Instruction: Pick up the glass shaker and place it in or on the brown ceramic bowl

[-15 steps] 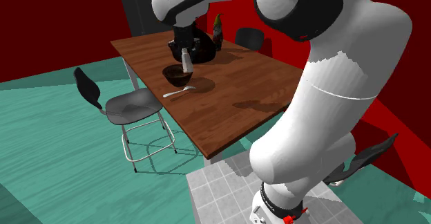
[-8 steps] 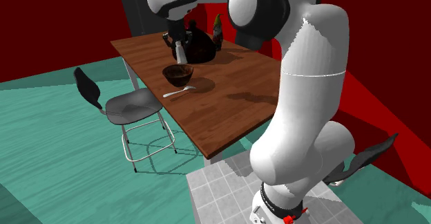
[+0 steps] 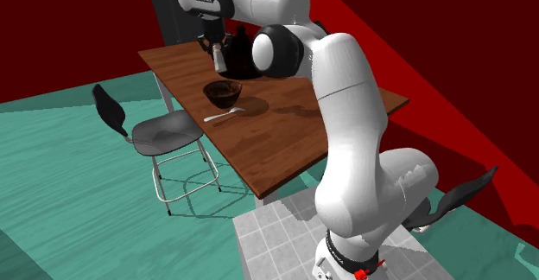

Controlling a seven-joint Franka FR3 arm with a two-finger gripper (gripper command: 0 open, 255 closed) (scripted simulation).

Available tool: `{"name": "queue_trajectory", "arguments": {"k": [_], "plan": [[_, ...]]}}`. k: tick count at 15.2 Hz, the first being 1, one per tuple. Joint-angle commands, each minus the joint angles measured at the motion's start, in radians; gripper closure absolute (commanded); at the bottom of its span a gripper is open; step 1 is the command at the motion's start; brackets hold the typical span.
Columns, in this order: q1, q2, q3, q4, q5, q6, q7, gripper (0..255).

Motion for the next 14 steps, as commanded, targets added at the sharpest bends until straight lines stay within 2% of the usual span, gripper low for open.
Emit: {"name": "queue_trajectory", "arguments": {"k": [1, 7, 14], "plan": [[0.01, 0.033, -0.004, 0.033, -0.005, 0.0, 0.002, 255], [-0.017, -0.011, 0.0, -0.126, -0.004, 0.112, 0.022, 255], [-0.033, -0.026, 0.0, -0.247, -0.008, 0.215, 0.041, 255]]}}
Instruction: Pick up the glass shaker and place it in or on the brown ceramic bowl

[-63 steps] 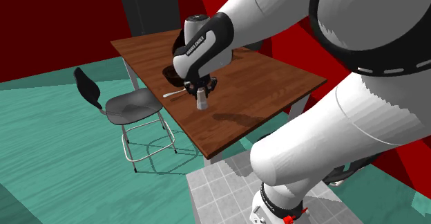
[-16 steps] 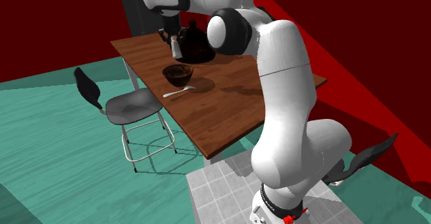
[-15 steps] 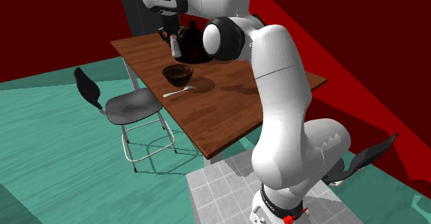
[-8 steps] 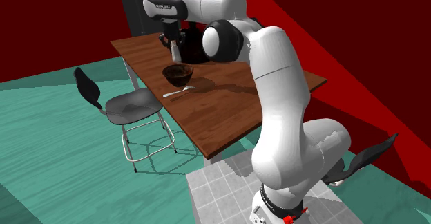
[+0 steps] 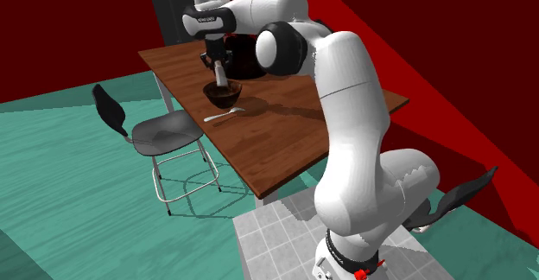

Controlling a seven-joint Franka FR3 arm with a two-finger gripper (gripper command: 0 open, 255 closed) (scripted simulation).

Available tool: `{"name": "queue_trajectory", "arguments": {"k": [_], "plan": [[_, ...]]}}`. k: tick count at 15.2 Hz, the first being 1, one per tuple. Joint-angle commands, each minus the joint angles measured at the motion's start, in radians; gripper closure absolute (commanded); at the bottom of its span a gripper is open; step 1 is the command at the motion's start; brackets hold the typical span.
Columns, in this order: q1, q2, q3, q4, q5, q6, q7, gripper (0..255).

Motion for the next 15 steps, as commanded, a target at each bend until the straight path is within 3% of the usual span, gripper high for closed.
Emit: {"name": "queue_trajectory", "arguments": {"k": [1, 8, 9, 15], "plan": [[-0.005, -0.006, 0.0, -0.04, -0.002, 0.034, 0.006, 255], [-0.005, -0.006, 0.0, -0.04, -0.002, 0.034, 0.006, 255], [-0.005, -0.006, 0.0, -0.04, -0.002, 0.034, 0.006, 0], [-0.004, -0.018, 0.002, -0.028, 0.001, 0.01, 0.004, 0]]}}
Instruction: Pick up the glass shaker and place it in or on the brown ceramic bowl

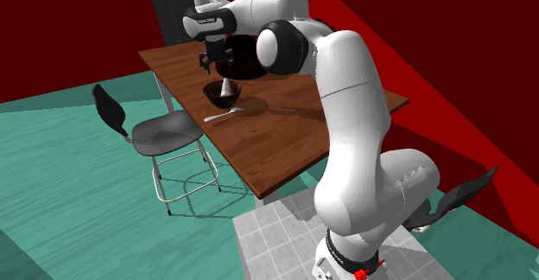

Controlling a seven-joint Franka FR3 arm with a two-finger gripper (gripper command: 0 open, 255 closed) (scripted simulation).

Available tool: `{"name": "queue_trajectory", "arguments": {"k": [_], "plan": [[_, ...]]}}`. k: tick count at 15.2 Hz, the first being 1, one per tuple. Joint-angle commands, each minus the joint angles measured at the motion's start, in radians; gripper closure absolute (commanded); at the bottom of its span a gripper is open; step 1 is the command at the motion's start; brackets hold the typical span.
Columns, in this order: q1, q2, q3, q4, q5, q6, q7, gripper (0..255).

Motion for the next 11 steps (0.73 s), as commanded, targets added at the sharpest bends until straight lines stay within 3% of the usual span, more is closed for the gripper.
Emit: {"name": "queue_trajectory", "arguments": {"k": [1, 3, 11], "plan": [[0.002, -0.018, 0.003, 0.018, 0.004, -0.035, -0.003, 0], [0.008, -0.033, 0.006, 0.052, 0.009, -0.083, -0.008, 0], [0.008, -0.033, 0.006, 0.052, 0.009, -0.083, -0.008, 0]]}}
